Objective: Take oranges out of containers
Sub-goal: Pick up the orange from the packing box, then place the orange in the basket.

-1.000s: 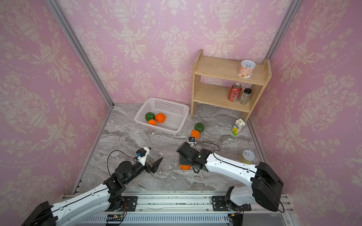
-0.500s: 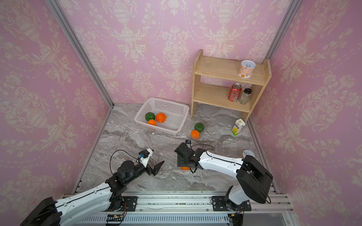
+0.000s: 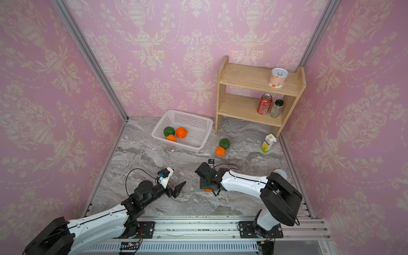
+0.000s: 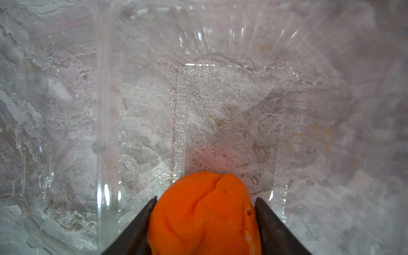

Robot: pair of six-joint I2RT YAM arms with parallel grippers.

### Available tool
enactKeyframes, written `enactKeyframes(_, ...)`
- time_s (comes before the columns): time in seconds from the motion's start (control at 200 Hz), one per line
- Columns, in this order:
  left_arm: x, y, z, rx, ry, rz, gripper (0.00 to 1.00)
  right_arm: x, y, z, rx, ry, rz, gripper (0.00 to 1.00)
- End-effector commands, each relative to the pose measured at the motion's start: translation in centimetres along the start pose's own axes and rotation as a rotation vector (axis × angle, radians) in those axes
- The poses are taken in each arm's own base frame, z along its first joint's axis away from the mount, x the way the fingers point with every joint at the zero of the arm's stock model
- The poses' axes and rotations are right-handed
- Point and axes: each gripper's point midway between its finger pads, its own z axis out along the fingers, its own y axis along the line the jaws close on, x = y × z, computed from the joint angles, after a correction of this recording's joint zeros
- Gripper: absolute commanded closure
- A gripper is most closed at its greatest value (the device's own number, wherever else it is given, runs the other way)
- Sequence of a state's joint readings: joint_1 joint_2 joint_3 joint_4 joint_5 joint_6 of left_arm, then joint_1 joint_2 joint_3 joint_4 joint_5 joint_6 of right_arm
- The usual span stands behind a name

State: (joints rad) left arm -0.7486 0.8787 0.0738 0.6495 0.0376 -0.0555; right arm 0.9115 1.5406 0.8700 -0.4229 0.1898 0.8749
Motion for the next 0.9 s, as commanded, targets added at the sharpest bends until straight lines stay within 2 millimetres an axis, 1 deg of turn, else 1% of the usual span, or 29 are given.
enactKeyframes(0.0,-1.0,0.7,-0.1,-0.039,-0.038,-0.025,0.01,-1.9,1.4,-0.8,-0.037,-0.057,-0.013,0.36)
enactKeyframes(0.11,-1.2,1.2,-0.5,-0.07,-0.044,-0.015,0.01,-3.5,2.7,-1.6,-0.08,-0.088,-0.013,0.38)
enactKeyframes(0.21,-1.1,2.7,-0.9,-0.156,-0.039,-0.019,0.01,-5.2,3.8,-2.6,-0.135,-0.119,-0.019,0.39)
enactKeyframes(0.315,-1.3,3.1,-1.3,-0.177,-0.046,-0.012,0.01,-7.3,5.0,-3.8,-0.214,-0.145,-0.025,0.4)
enactKeyframes(0.43,-1.6,3.1,-1.7,-0.18,-0.06,-0.005,0.01,-10.7,5.5,-4.6,-0.257,-0.177,-0.021,0.4)
enactKeyframes(0.485,-1.7,3.2,-1.8,-0.185,-0.066,-0.003,0.01,-12.7,5.9,-5.0,-0.274,-0.193,-0.021,0.41)
enactKeyframes(0.5,-1.7,3.2,-1.8,-0.182,-0.065,-0.003,0.01,-12.8,5.8,-4.5,-0.27,-0.185,-0.024,0.41)
enactKeyframes(0.515,-1.7,3.1,-1.8,-0.182,-0.066,-0.003,0.01,-14.3,6.6,-5.5,-0.294,-0.213,-0.025,0.41)
enactKeyframes(0.57,-1.7,3.0,-1.9,-0.176,-0.067,0.003,0.01,-16.7,7.2,-5.9,-0.314,-0.235,-0.023,0.41)
enactKeyframes(0.62,-1.8,3.2,-2.0,-0.182,-0.067,0.007,0.01,-18.6,7.7,-5.7,-0.327,-0.242,-0.021,0.41)
enactKeyframes(0.645,-1.7,3.2,-2.0,-0.185,-0.065,0.01,0.01,-19.9,8.1,-5.9,-0.341,-0.253,-0.018,0.41)
enactKeyframes(0.726,-1.7,3.6,-2.1,-0.208,-0.065,0.01,0.01,-23.0,9.1,-5.0,-0.355,-0.251,-0.002,0.41)
enactKeyframes(0.756,-1.5,3.7,-2.0,-0.217,-0.057,0.011,0.01,-23.7,9.2,-4.1,-0.337,-0.244,-0.027,0.41)
enactKeyframes(0.761,-1.5,3.8,-2.0,-0.218,-0.055,0.011,0.01,-24.0,9.3,-4.3,-0.339,-0.249,-0.027,0.41)
enactKeyframes(0.781,-1.5,3.9,-2.0,-0.226,-0.053,0.01,0.01,-24.8,9.4,-3.9,-0.333,-0.247,-0.026,0.41)
enactKeyframes(0.826,-1.3,4.3,-2.0,-0.248,-0.043,0.006,0.01,-25.8,9.5,-2.8,-0.321,-0.231,-0.023,0.41)
enactKeyframes(0.861,-1.1,4.4,-1.8,-0.256,-0.03,0.005,0.01,-26.7,9.8,-2.2,-0.325,-0.227,-0.02,0.39)
enactKeyframes(0.896,-1.0,4.4,-1.7,-0.253,-0.019,0.007,0.01,-27.4,10.0,-1.7,-0.329,-0.222,-0.018,0.33)
